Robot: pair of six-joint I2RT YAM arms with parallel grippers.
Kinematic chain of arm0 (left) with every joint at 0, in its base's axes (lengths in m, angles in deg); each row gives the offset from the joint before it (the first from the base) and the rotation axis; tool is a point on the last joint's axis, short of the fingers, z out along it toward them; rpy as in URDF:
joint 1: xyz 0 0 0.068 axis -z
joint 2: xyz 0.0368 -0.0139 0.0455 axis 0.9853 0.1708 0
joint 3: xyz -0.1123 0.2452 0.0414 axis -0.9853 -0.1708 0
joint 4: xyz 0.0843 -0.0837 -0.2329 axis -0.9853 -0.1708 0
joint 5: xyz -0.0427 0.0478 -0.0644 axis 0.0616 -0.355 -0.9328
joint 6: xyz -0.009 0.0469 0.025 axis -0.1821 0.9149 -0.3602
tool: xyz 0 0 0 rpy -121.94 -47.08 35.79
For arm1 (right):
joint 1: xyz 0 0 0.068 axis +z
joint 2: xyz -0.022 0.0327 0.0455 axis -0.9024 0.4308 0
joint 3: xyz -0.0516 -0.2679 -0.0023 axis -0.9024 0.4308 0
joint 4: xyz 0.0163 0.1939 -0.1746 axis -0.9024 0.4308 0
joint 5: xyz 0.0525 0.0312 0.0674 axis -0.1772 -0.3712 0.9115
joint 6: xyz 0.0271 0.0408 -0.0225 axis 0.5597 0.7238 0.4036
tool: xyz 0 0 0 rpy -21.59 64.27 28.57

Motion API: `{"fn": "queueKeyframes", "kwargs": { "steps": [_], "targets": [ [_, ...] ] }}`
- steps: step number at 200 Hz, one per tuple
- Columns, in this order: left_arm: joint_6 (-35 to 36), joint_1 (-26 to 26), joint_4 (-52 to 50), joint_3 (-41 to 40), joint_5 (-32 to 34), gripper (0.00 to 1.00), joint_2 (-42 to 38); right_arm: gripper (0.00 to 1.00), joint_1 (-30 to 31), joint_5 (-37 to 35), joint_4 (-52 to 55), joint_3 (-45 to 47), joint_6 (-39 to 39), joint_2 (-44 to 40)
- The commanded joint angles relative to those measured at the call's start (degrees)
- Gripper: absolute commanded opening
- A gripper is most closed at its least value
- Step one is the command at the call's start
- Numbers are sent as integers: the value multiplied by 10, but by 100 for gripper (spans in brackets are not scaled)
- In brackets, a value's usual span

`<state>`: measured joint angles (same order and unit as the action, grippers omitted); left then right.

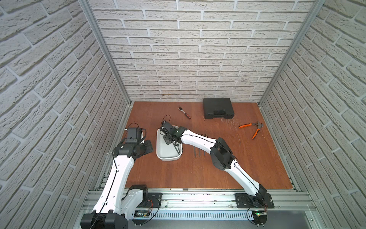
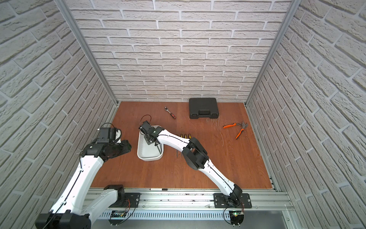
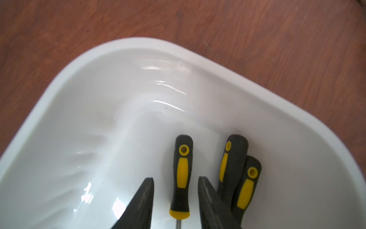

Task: Take the file tool out of the storage box
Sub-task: Pick up the file tool from the storage box.

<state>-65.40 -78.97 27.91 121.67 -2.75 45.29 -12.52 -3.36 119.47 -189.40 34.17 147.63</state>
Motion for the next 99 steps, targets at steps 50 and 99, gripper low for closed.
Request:
{"fn": "queueKeyframes", "kwargs": {
  "steps": [50,99],
  "targets": [
    [9,0,-4,0,6,55,-4,28,-1,13,11,-17,20,19],
    [10,0,-4,2,7,55,-2,3,-2,15,-17,-8,23,-12]
  ]
}}
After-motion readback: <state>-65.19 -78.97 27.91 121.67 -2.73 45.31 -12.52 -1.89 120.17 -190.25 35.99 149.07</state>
